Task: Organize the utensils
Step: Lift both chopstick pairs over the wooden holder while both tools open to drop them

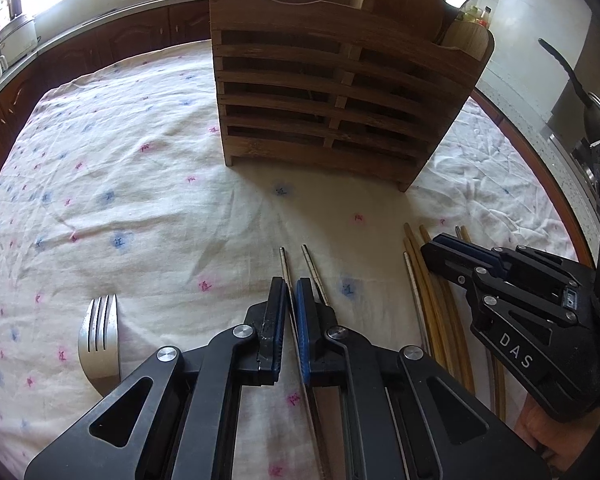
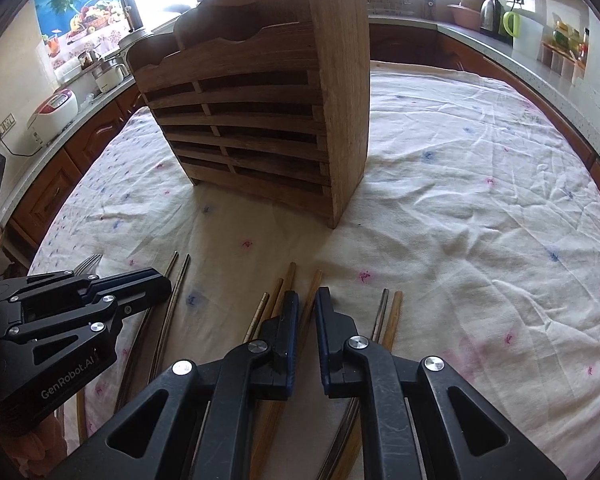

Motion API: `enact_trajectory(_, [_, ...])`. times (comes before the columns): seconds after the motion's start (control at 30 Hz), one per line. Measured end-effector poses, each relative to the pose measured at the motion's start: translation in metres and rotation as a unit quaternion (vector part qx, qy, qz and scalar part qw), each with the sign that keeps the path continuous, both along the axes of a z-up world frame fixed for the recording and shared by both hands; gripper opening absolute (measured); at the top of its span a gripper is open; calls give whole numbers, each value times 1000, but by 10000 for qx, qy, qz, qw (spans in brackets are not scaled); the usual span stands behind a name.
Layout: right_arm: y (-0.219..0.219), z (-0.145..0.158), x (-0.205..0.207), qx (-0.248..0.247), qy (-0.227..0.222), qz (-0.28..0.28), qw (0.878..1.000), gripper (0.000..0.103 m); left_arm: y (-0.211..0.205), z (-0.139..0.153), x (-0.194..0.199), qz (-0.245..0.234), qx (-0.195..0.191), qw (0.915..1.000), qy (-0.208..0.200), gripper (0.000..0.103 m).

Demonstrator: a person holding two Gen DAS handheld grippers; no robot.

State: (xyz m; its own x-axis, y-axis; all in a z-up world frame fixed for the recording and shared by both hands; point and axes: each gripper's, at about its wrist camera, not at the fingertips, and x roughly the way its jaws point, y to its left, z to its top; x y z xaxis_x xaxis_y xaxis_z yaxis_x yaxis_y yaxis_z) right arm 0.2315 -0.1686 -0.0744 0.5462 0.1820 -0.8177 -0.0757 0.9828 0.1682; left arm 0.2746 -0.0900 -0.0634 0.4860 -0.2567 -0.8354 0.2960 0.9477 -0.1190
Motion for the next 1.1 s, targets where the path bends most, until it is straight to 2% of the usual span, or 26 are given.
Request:
enact_trajectory(0.2, [-13,17,-18,699,-135,-153,9973,6,20,10,-15,133,-350,9993,34,4])
enact_trajectory(0.37, [-18,49,-44,1033,-485,-92,9934,5,38,41,-40,152,-766,9967,-215,3])
enact_trajectory(0.77, [-31,129,-94,1155,-1423,-125,9830,5,64,125,-99,117,-1404,9845,-1042,3])
enact_trajectory(1.1, [-41,164,-108,1180,-1908,-222,9743,5,76,156,-117,116,-1539,9771,-1466,3])
